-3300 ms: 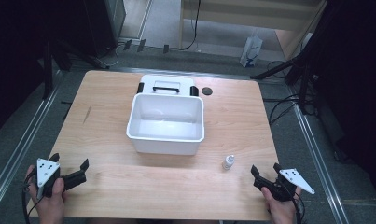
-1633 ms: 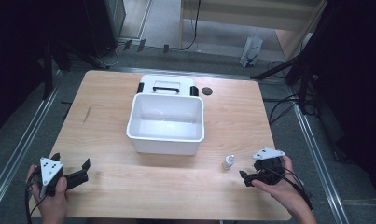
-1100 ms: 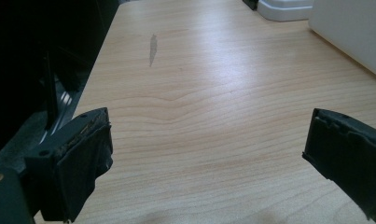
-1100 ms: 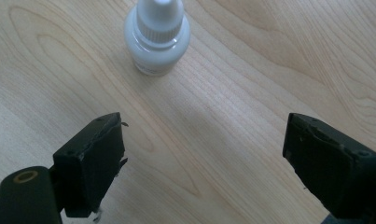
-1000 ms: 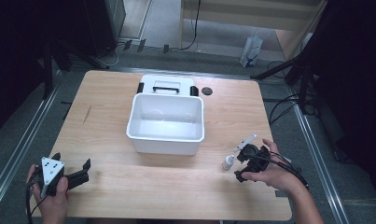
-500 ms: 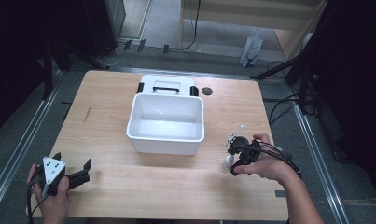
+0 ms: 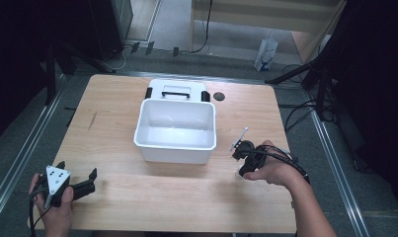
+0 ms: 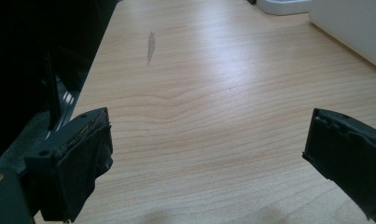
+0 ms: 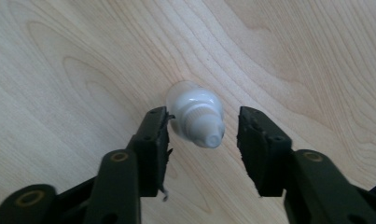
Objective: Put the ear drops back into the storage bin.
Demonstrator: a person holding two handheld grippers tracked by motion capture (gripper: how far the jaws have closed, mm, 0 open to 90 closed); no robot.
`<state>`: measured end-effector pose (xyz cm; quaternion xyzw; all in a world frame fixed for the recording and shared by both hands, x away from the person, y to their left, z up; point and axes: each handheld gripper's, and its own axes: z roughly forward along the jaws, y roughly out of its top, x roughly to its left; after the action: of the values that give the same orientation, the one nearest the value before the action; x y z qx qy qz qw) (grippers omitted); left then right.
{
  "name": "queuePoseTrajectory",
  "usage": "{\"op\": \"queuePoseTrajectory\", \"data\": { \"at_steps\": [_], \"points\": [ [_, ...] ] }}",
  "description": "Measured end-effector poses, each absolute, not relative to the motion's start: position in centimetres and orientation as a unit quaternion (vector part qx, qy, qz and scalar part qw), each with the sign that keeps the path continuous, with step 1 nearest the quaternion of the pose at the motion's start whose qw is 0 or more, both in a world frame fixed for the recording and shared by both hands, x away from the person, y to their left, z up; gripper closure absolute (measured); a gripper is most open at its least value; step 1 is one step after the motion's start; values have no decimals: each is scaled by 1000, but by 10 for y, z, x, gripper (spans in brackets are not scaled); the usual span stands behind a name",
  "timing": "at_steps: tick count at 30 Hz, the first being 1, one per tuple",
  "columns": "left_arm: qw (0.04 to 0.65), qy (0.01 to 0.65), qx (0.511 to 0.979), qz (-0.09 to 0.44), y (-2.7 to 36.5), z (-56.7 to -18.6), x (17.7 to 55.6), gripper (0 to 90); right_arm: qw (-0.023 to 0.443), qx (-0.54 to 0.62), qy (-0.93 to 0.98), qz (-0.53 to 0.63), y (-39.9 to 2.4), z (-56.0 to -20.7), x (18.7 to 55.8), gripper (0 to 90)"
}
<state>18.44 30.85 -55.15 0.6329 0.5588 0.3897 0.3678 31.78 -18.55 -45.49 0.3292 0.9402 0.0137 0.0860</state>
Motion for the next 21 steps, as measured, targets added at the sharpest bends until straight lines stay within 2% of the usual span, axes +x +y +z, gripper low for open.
{"op": "queuePoseTrajectory", "data": {
  "at_steps": [3,6,21],
  "points": [
    [367,559,633,390,309,-552,184,15,69,344,936,14,-186,-455,322,665],
    [367,559,633,389,308,-551,185,15,57,347,936,22,-187,-453,324,719],
    [365,559,634,390,308,-551,185,15,65,344,936,36,-187,-428,330,722]
  ]
}}
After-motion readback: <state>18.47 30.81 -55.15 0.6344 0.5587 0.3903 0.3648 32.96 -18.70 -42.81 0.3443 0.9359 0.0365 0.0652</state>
